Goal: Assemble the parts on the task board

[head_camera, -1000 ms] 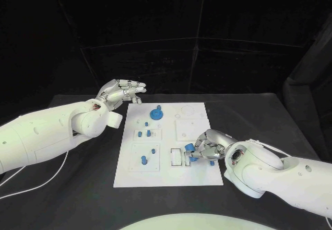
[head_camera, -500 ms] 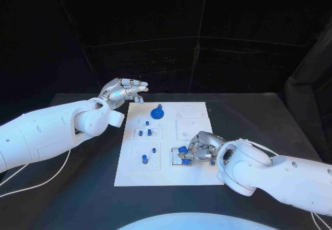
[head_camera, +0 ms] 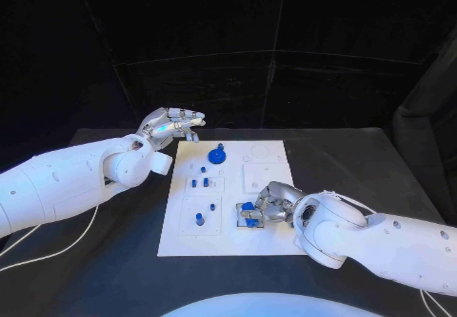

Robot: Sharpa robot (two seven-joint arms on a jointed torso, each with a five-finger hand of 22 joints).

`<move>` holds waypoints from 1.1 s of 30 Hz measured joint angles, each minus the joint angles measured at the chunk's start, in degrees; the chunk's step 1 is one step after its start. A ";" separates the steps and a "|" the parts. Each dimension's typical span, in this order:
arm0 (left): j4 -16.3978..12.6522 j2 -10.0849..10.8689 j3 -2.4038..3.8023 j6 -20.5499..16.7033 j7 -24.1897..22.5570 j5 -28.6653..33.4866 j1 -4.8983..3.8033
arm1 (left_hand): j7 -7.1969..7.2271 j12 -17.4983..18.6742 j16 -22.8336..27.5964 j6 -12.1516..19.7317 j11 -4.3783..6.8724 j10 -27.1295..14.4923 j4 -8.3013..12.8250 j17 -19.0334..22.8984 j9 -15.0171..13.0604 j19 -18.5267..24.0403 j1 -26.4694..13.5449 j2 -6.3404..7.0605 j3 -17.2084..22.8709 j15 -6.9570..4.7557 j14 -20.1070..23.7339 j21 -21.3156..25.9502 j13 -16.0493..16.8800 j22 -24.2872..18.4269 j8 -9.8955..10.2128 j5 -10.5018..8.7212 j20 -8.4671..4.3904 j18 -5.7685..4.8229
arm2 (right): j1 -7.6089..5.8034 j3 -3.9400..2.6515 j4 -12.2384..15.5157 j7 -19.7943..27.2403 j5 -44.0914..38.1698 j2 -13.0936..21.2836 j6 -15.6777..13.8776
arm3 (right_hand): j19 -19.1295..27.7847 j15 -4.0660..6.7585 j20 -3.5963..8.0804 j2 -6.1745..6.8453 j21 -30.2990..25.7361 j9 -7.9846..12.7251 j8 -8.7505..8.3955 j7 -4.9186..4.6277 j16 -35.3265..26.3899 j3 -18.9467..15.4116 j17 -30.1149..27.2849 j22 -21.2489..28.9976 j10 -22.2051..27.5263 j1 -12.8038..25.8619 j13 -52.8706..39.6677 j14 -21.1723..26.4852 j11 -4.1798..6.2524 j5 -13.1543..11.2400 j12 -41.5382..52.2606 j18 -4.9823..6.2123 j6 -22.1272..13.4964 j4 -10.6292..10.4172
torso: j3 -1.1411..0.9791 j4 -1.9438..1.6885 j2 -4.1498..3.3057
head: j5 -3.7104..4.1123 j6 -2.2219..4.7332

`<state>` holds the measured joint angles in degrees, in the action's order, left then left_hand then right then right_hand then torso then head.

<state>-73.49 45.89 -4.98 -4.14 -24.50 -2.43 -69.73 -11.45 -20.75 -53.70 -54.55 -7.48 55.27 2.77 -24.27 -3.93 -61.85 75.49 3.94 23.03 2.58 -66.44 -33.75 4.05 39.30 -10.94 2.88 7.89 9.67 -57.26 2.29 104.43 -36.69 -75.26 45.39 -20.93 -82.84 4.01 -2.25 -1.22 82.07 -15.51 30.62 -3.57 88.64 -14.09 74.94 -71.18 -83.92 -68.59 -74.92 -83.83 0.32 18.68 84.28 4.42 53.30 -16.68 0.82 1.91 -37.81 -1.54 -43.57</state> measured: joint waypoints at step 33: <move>-0.02 0.10 0.00 0.01 0.13 0.00 -0.01 | 0.00 -0.32 0.00 0.00 0.00 0.01 0.00 0.06 0.00 0.00 0.00 0.00 0.00 0.00 0.00 0.00 0.00 -0.03 -0.23 0.00 0.00 0.00 | -0.03 -0.03 0.31 1.18 -4.04 0.11 1.53 | -0.05 0.21 0.35 4.46 0.00 -2.29 -0.22 -0.52 -0.65 7.64 -0.02 0.19 0.00 -5.77 0.00 -0.22 -0.01 -12.15 -3.41 0.01 -0.53 6.84 | -0.07 0.09 0.03 | -0.14 -0.24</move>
<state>-73.51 46.00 -4.98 -4.13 -24.37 -2.43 -69.74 -11.45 -21.07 -53.70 -54.55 -7.48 55.27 2.78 -24.21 -3.93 -61.85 75.49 3.94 23.03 2.57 -66.44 -33.75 4.05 39.27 -11.17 2.88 7.89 9.68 -57.28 2.26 104.74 -35.52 -79.31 45.50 -19.41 -82.90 4.22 -1.90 3.25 82.07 -17.80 30.41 -4.09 87.99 -6.45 74.93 -70.99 -83.93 -74.36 -74.92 -84.05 0.31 6.53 80.87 4.43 52.77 -9.84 0.75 2.00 -37.78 -1.68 -43.81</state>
